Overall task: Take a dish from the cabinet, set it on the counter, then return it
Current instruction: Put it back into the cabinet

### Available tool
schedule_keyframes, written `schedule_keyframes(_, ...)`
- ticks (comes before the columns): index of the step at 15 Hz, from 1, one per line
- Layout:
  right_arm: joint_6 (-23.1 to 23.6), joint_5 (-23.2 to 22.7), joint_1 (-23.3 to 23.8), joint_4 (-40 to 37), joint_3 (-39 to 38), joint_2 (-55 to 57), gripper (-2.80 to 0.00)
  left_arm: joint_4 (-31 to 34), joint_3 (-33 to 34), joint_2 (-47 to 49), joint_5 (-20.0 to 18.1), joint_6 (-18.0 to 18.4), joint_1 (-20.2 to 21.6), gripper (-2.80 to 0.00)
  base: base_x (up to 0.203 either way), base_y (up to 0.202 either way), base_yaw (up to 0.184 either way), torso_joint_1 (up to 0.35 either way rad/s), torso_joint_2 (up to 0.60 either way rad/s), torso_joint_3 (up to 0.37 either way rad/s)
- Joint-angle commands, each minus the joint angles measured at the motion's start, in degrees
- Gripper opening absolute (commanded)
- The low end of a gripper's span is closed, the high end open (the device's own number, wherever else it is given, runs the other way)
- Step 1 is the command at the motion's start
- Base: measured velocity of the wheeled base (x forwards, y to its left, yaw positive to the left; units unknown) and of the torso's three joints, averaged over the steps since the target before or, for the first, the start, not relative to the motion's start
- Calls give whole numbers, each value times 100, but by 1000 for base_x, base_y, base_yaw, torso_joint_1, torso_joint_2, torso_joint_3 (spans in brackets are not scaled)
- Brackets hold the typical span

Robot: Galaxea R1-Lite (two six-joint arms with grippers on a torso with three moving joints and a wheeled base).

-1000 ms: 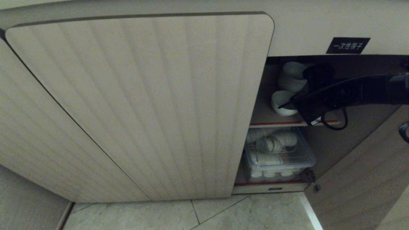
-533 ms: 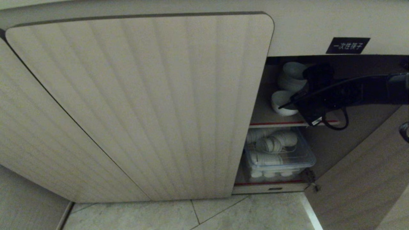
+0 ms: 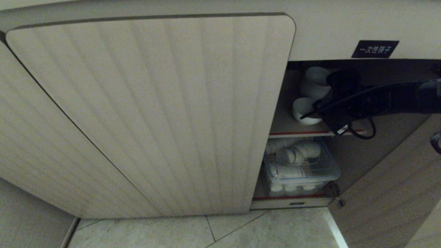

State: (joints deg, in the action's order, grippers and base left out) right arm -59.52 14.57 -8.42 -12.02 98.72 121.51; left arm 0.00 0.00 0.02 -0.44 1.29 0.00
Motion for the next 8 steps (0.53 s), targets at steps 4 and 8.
schedule_keyframes(4, 204, 135, -19, 308, -250, -52, 0, 0, 0, -2, 0, -6, 0, -280, 0, 0, 0, 0, 0, 0)
schedule_keyframes(8, 318, 177, -19, 457, -319, -66, 0, 0, 0, -2, 0, 3, 0, -280, 0, 0, 0, 0, 0, 0)
